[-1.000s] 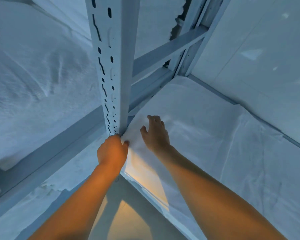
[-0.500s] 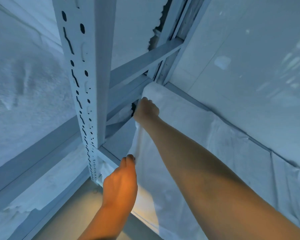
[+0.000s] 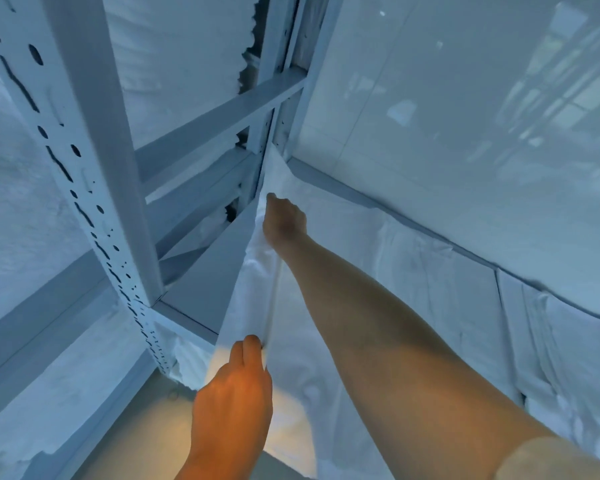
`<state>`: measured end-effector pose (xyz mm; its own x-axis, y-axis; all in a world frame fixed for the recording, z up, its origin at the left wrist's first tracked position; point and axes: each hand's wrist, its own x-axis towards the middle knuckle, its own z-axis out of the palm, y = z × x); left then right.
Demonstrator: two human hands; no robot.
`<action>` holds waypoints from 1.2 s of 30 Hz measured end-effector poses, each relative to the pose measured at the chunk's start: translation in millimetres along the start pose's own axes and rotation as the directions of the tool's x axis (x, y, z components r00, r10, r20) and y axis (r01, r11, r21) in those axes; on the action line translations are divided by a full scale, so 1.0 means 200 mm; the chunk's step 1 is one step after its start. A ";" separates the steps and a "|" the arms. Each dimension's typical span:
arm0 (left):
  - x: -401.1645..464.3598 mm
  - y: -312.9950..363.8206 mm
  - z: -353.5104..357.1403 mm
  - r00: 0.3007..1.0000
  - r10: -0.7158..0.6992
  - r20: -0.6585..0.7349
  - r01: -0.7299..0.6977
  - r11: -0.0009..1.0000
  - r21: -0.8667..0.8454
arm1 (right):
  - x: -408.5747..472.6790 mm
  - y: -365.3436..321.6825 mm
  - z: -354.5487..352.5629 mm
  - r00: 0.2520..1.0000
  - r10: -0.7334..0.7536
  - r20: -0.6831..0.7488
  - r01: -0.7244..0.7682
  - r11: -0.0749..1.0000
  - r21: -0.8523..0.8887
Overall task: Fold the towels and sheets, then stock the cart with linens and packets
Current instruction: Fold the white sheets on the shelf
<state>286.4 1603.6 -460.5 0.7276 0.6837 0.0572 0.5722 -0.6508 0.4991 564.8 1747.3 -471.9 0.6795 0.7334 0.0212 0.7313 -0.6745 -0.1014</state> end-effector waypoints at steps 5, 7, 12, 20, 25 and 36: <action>-0.02 0.32 -0.05 0.997 -0.013 0.073 0.018 0.997 -0.072 | -0.08 0.31 -0.19 0.993 0.078 -0.087 -0.072 0.994 0.080; -0.05 0.48 -0.04 0.997 0.038 0.060 -0.033 0.996 -0.078 | -0.13 0.47 -0.26 0.988 0.107 -0.111 -0.095 0.989 0.109; -0.15 0.90 0.04 0.971 0.162 0.175 -0.153 0.986 -0.067 | -0.29 0.93 -0.48 0.972 0.151 -0.182 -0.127 0.983 0.135; -0.44 1.56 0.37 0.899 0.370 0.236 -0.307 0.914 -0.265 | -0.79 1.88 -0.68 0.889 0.402 -0.221 -0.358 0.909 0.212; -0.64 1.67 0.70 0.647 0.559 0.518 -0.293 0.810 -0.508 | -1.21 2.33 -0.47 0.791 0.605 -0.085 -0.592 0.794 0.139; -0.08 0.92 0.94 0.836 0.417 0.356 -0.474 0.876 0.087 | -1.58 2.01 0.14 0.925 0.365 0.106 -0.378 0.911 0.163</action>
<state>451.8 1411.0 -531.5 0.9817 0.1831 -0.0519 0.1899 -0.9229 0.3350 642.2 1245.6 -546.8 0.8891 0.4409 -0.1229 0.3993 -0.8784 -0.2626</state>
